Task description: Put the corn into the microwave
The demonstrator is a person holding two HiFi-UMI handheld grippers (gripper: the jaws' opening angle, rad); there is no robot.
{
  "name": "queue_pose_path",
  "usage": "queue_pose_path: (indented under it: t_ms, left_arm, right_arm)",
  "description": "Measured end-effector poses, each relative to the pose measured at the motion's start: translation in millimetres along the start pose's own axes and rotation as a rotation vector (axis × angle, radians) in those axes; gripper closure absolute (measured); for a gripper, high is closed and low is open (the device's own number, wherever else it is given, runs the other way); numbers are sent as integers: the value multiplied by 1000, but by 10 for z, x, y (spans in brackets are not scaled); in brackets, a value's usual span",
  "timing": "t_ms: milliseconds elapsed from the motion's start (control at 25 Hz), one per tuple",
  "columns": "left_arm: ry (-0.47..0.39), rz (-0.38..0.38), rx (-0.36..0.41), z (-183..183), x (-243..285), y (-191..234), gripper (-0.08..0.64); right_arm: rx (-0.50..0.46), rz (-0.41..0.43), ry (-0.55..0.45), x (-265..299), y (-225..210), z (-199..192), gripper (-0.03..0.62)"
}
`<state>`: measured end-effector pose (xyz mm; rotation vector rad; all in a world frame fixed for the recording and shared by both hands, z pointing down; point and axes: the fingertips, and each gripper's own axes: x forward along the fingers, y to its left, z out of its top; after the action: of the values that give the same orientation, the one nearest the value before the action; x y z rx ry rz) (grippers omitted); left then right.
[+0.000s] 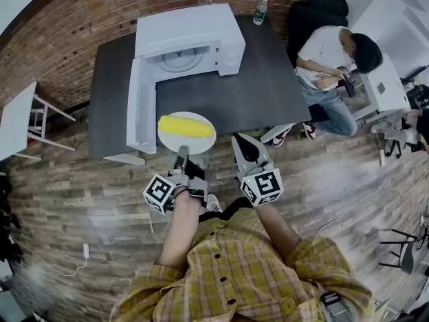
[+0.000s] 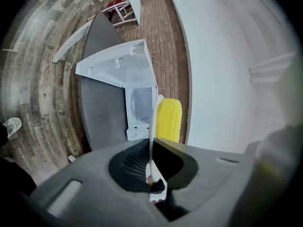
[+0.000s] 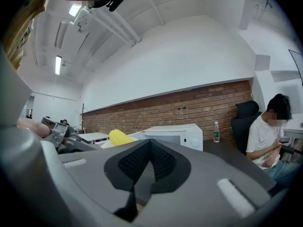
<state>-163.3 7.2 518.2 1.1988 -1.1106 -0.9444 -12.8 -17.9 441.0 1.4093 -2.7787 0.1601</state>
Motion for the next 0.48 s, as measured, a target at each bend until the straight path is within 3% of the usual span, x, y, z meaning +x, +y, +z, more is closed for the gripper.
queue_pose_path:
  t_ms: [480]
  left_arm:
    - [-32, -23, -45, 170, 760, -41, 545]
  right_arm:
    - [15, 40, 7, 703, -371, -33, 589]
